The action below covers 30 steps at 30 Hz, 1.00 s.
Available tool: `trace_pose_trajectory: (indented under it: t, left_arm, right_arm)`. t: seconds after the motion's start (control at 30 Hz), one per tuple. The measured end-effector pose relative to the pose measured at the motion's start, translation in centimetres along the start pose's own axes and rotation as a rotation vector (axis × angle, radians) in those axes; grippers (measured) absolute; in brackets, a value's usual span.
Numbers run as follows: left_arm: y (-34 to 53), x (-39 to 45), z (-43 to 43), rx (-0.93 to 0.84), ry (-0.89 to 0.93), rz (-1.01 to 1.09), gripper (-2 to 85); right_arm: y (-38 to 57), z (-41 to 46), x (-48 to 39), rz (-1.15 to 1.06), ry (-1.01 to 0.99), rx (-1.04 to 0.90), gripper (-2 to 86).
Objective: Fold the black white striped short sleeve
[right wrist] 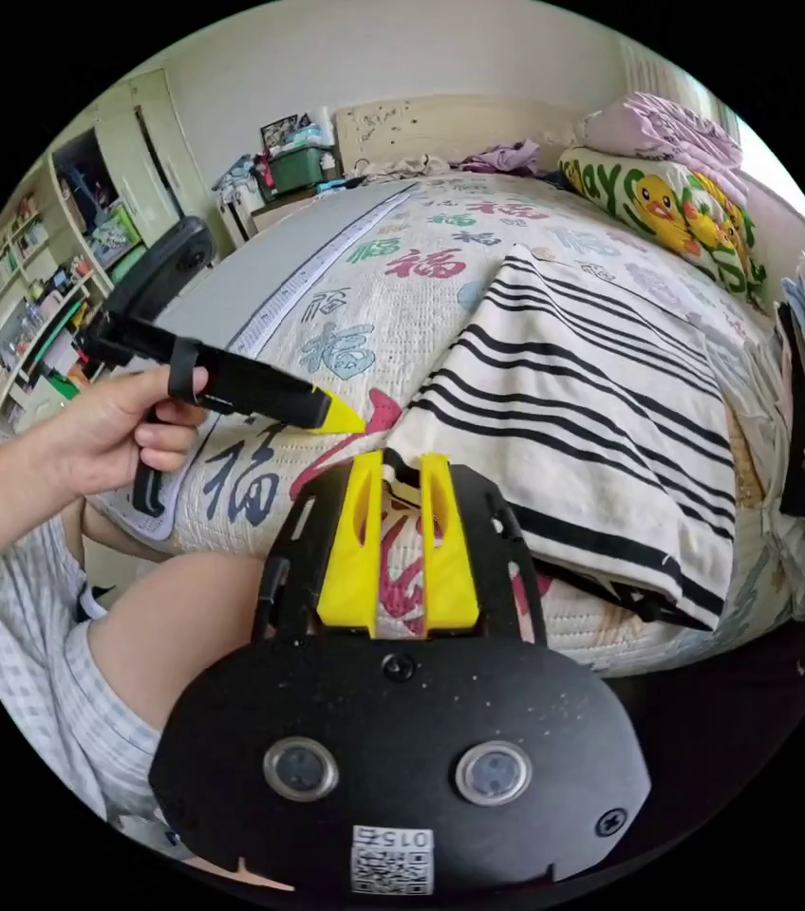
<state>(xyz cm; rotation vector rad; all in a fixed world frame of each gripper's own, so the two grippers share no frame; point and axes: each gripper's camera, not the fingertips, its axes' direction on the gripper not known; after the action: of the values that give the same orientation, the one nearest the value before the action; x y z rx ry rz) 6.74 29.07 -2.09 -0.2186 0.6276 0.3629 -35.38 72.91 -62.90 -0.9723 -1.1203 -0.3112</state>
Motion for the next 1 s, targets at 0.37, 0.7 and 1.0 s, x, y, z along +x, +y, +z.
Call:
trace_pose_trajectory:
  t: [0.37,0.7,1.0]
  left_arm:
    - [0.8,-1.1,1.2,-0.037,0.165,-0.074,1.4]
    - [8.3,2.8,-22.8,0.43,0.412,0.206,-0.6]
    - [25.4,1.0,-47.6,0.656,0.274,0.401,-0.7]
  right_arm:
    - [7.8,-8.6,8.6,0.414,-0.109,0.376,0.3]
    - [7.5,-24.9,3.1,0.219,-0.189,0.784,0.1]
    - [4.6,-23.5,-7.6,0.103,-0.546,0.801,-0.1]
